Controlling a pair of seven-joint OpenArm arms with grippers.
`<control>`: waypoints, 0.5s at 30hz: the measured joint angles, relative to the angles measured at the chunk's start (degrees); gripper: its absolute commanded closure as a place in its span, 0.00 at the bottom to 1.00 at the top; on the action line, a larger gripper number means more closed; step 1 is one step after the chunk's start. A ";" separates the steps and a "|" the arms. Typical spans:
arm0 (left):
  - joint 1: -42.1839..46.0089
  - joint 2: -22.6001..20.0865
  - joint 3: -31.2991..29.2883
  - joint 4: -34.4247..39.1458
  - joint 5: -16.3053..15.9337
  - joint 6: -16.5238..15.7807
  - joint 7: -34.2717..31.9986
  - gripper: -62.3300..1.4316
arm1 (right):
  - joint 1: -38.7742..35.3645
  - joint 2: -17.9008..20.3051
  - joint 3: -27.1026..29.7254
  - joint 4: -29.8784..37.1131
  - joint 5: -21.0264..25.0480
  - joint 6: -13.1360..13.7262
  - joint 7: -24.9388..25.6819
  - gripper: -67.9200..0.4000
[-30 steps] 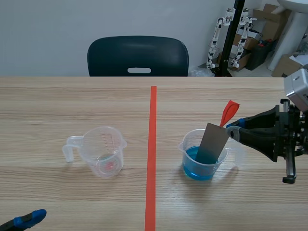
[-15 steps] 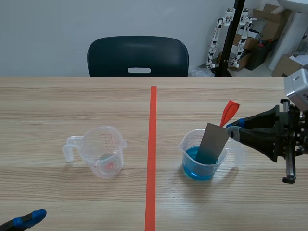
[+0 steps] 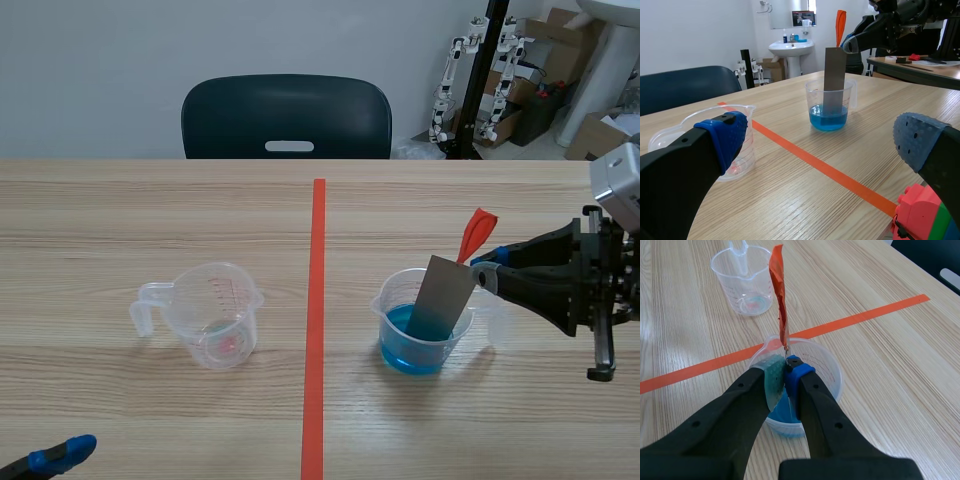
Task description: Do the redox reaction experiment. raise the plate out of the solution
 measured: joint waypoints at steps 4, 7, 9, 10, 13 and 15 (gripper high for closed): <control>0.00 0.00 0.00 0.00 0.00 0.00 0.00 0.01 | 0.00 0.00 0.00 0.00 0.04 0.00 0.00 0.98; 0.00 0.00 0.00 0.00 0.00 0.00 0.00 0.01 | 0.00 0.00 0.00 0.00 0.04 0.00 0.07 0.98; 0.00 0.00 0.00 0.00 0.00 0.00 0.00 0.01 | 0.00 0.00 0.00 0.00 0.04 0.00 0.15 0.98; 0.00 0.00 0.00 0.00 0.00 0.00 0.00 0.01 | 0.00 0.00 0.00 0.00 0.09 0.02 0.28 0.98; 0.00 0.00 0.00 0.00 0.00 0.00 0.00 0.01 | -0.02 0.07 0.00 0.00 1.09 0.07 0.28 0.98; 0.00 0.00 0.00 0.00 0.00 0.00 0.00 0.01 | -0.02 0.50 0.00 0.00 2.16 0.28 0.28 0.98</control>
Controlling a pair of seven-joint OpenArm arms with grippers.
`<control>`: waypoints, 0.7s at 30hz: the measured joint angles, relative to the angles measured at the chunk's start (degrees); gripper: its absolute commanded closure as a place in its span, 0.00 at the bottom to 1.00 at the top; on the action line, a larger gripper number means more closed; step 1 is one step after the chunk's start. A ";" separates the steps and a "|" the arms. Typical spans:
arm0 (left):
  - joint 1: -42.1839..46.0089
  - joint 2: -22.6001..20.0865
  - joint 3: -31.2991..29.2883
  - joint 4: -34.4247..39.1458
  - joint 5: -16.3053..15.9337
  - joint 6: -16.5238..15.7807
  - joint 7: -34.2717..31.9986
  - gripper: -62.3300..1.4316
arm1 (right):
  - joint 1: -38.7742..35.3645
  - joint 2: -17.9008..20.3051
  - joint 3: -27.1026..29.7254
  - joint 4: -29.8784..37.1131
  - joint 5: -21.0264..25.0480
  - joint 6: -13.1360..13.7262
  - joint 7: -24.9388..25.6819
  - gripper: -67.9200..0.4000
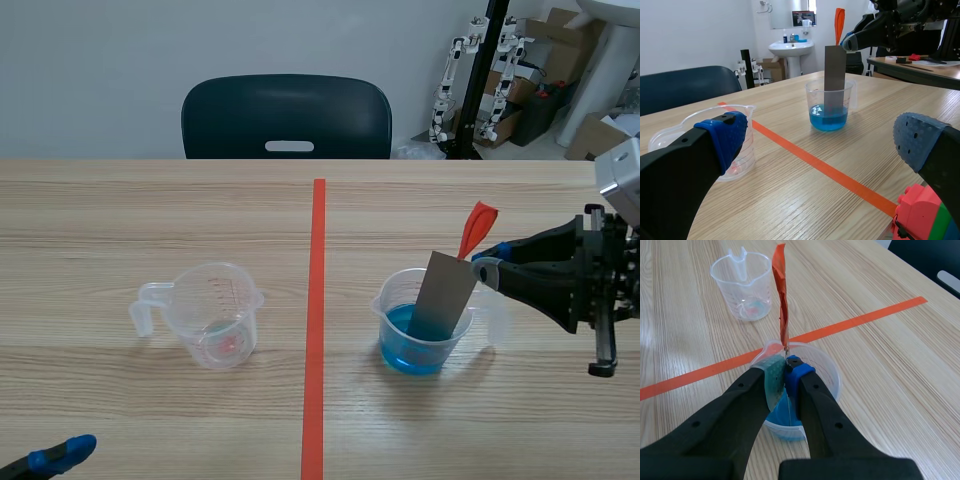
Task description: Do the redox reaction experiment. raise the plate out of the solution
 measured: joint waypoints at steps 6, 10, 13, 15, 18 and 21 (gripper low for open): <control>0.00 0.00 0.00 0.00 0.00 0.00 0.00 0.01 | 0.02 2.58 0.00 1.66 0.52 0.00 0.00 0.98; 0.00 0.00 0.00 0.00 0.00 0.00 0.00 0.01 | 0.02 4.35 0.00 4.68 1.09 0.00 -0.02 0.98; 0.00 0.00 0.00 0.00 0.00 0.00 0.00 0.01 | 0.02 6.23 0.00 7.45 4.31 -0.02 -0.72 0.98; 0.00 0.00 0.00 0.00 0.00 0.00 0.00 0.01 | 0.02 7.85 0.00 9.44 5.18 -0.02 -1.55 0.98; 0.00 0.00 0.00 0.00 0.00 0.00 0.00 0.01 | 0.02 9.88 0.15 12.15 7.63 0.00 -3.85 0.98; 0.00 0.00 0.00 0.00 0.00 0.00 0.00 0.01 | 0.02 11.41 1.42 14.64 10.95 0.00 -6.36 0.98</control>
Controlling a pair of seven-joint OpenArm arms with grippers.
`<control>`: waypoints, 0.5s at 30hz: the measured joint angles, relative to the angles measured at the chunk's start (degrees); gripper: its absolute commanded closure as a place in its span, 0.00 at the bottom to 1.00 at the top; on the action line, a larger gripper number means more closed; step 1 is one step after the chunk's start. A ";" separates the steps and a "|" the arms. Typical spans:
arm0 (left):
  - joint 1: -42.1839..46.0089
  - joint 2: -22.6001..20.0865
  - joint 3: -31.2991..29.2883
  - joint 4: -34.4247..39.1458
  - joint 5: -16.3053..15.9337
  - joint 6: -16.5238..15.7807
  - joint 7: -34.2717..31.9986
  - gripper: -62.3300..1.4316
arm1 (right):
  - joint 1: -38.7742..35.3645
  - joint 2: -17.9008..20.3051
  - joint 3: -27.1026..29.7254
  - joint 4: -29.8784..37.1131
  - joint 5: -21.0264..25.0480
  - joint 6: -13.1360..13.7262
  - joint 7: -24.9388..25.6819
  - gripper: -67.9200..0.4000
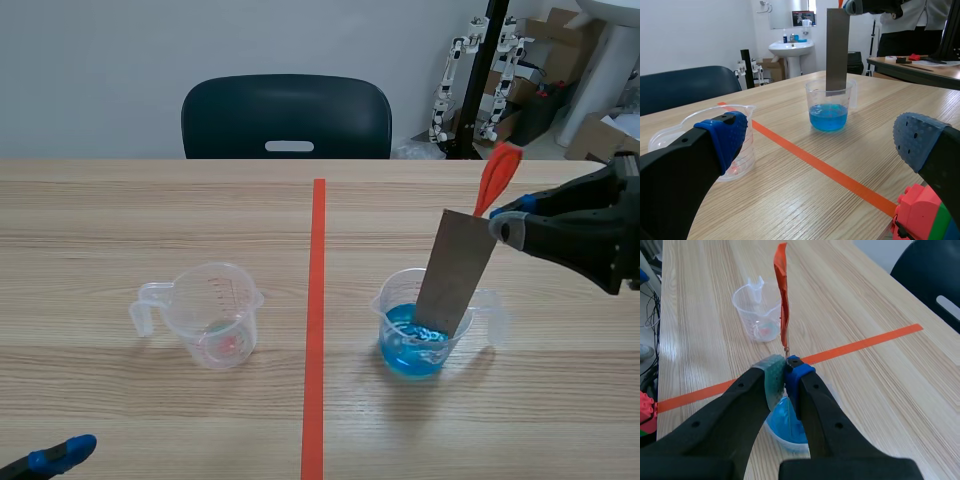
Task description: Do the redox reaction experiment. raise the plate out of the solution
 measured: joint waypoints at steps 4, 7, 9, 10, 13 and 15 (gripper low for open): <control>0.00 0.00 0.00 0.00 0.00 0.00 0.00 0.01 | 0.00 2.23 2.67 2.84 3.52 -0.02 -3.32 0.98; 0.00 0.00 0.00 0.00 0.00 0.00 0.00 0.01 | 0.00 3.85 4.22 4.66 6.84 0.00 -5.64 0.98; 0.00 0.00 0.00 0.00 0.00 0.00 0.00 0.01 | 0.00 4.83 5.16 5.77 8.50 0.00 -7.02 0.98; 0.00 0.00 0.00 0.00 0.00 0.00 0.00 0.01 | 0.00 5.31 5.66 6.38 9.35 0.00 -8.07 0.98; 0.00 0.00 0.00 0.00 0.00 0.00 0.00 0.01 | 0.00 6.73 6.86 8.28 11.13 0.00 -9.57 0.98; 0.00 -0.22 0.00 0.00 0.00 0.00 0.00 0.01 | 0.00 7.34 7.80 9.53 12.44 0.00 -11.19 0.98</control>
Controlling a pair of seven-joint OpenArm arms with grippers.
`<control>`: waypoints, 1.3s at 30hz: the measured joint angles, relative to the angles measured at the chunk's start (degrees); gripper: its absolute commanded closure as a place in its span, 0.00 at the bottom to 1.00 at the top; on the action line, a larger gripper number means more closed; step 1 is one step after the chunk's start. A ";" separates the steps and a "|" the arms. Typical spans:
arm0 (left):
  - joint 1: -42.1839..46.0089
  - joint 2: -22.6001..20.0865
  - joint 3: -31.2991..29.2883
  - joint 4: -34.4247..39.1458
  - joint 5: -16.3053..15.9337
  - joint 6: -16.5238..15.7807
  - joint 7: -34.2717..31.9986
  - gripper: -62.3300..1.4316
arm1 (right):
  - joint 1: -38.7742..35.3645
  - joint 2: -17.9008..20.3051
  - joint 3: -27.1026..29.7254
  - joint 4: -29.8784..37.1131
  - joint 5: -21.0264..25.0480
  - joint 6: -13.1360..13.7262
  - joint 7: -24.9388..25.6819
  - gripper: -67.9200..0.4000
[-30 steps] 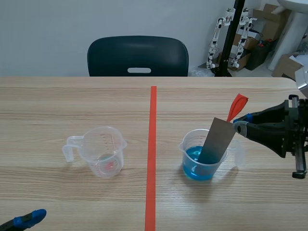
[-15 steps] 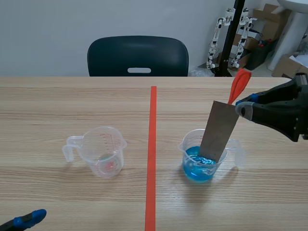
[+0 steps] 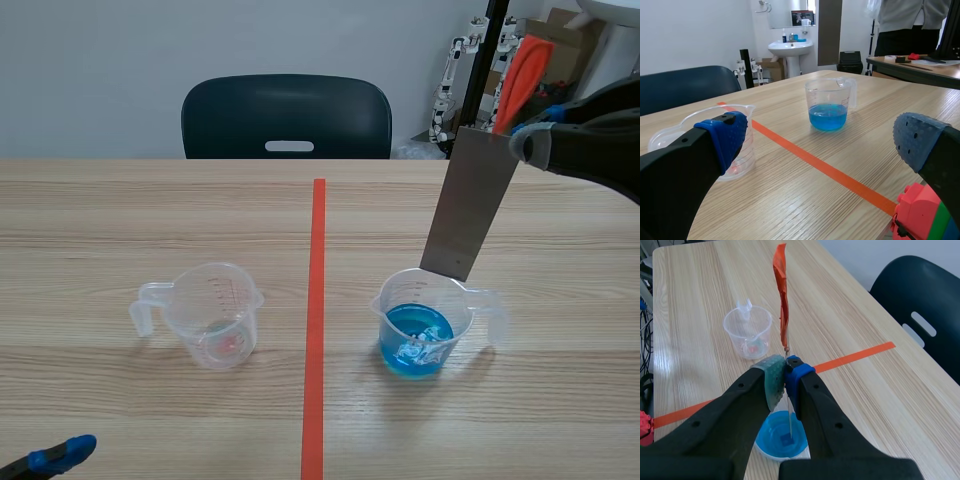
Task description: Do the redox reaction experiment. raise the plate out of the solution
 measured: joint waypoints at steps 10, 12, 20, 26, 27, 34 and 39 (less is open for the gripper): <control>2.12 -7.82 0.02 0.00 -3.50 0.00 0.00 0.04 | 0.00 1.09 4.44 2.71 8.90 0.15 -8.61 0.98; 3.43 -10.91 0.04 0.00 -8.24 0.00 0.00 0.08 | 0.00 1.09 5.25 3.23 10.25 0.15 -10.80 0.98; 5.73 -27.10 0.07 0.00 -21.35 -3.17 0.02 0.12 | 0.00 1.07 8.66 6.62 16.09 0.17 -18.14 0.98; 5.70 -40.98 0.04 0.37 -34.47 -9.49 0.00 0.12 | 0.00 1.07 9.42 6.80 20.22 0.28 -22.01 0.98; 5.70 -43.15 0.02 0.52 -35.85 -10.64 0.00 0.12 | 0.00 1.07 9.70 6.80 20.44 0.46 -22.86 0.98; 4.90 -54.84 -5.03 2.36 -38.23 -18.56 0.17 0.32 | 0.00 1.07 10.01 6.80 20.81 2.14 -23.69 0.98; -3.67 -59.67 -6.80 3.67 -38.18 -23.76 6.05 0.60 | 0.00 1.07 10.01 6.80 20.81 1.92 -23.69 0.98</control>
